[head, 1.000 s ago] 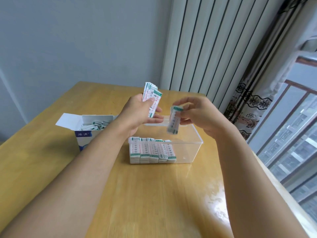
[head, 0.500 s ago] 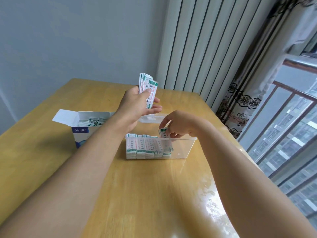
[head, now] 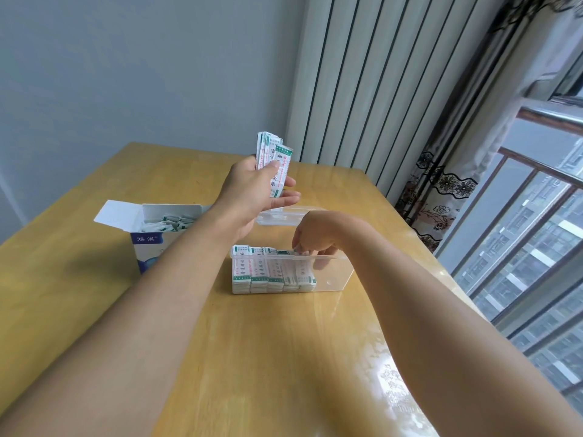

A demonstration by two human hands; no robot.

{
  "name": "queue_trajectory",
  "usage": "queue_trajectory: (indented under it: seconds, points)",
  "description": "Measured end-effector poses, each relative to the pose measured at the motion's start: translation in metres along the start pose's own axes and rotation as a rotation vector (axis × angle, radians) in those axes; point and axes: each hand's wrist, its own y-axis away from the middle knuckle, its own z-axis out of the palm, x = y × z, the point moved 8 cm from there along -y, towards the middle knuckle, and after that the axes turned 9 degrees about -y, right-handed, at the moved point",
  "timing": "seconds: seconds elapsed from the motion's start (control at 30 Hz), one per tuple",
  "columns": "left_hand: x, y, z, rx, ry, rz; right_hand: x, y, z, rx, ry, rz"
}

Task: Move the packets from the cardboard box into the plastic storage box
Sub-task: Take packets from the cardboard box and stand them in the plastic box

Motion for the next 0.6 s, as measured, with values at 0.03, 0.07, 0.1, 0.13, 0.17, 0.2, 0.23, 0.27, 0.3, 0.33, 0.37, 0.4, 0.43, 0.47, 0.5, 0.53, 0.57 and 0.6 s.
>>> queue_trajectory:
  seconds: [0.03, 0.07, 0.1, 0.13, 0.17, 0.2, 0.23, 0.27, 0.3, 0.33, 0.37, 0.4, 0.43, 0.47, 0.5, 0.53, 0.57, 0.6]
  points:
    - [0.000, 0.000, 0.000, -0.001, -0.003, 0.000, -0.001, -0.002, 0.002, -0.006, 0.020, 0.016]
    - [0.000, 0.000, 0.000, -0.002, -0.005, -0.001, -0.001, -0.002, 0.004, -0.016, 0.044, 0.030]
    - [0.000, 0.000, 0.000, -0.003, -0.006, 0.000, -0.002, -0.003, 0.006, -0.025, 0.072, 0.042]
    - [0.000, 0.000, 0.000, -0.004, -0.008, 0.002, -0.004, -0.003, 0.007, -0.030, 0.102, 0.044]
    - [0.000, 0.000, 0.000, -0.005, -0.009, 0.002, -0.005, -0.003, 0.008, -0.030, 0.132, 0.044]
    - [0.001, 0.000, 0.000, -0.006, -0.011, 0.002, -0.006, -0.003, 0.008, -0.028, 0.152, 0.047]
    - [0.001, 0.001, 0.001, -0.008, -0.011, 0.002, -0.007, -0.003, 0.009, -0.032, 0.159, 0.052]
    - [0.001, 0.001, 0.000, -0.009, -0.010, 0.000, -0.008, -0.002, 0.010, -0.042, 0.162, 0.056]
    - [0.001, 0.001, 0.001, -0.010, -0.008, -0.001, -0.009, -0.002, 0.011, -0.045, 0.176, 0.059]
    - [0.001, 0.002, 0.001, -0.011, -0.004, -0.003, -0.010, -0.002, 0.011, -0.037, 0.203, 0.058]
    - [0.001, 0.002, 0.001, -0.013, 0.000, -0.004, -0.012, -0.002, 0.010, -0.020, 0.239, 0.055]
    - [0.002, 0.002, 0.001, -0.015, 0.003, -0.004, -0.013, -0.002, 0.009, 0.000, 0.281, 0.049]
    - [0.002, 0.002, 0.001, -0.017, 0.004, -0.004, -0.014, -0.003, 0.008, 0.018, 0.322, 0.044]
    - [0.002, 0.003, 0.001, -0.018, 0.005, -0.005, -0.015, -0.003, 0.007, 0.029, 0.354, 0.043]
    - [0.002, 0.003, 0.001, -0.020, 0.004, -0.005, -0.016, -0.002, 0.007, 0.035, 0.369, 0.045]
    - [0.002, 0.003, 0.001, -0.021, 0.001, -0.005, -0.016, -0.001, 0.007, 0.038, 0.374, 0.051]
    - [0.002, 0.003, 0.001, -0.023, 0.000, -0.005, -0.016, 0.000, 0.007, 0.040, 0.371, 0.057]
    - [0.002, 0.003, 0.002, -0.026, 0.003, -0.006, -0.017, 0.002, 0.006, 0.043, 0.363, 0.062]
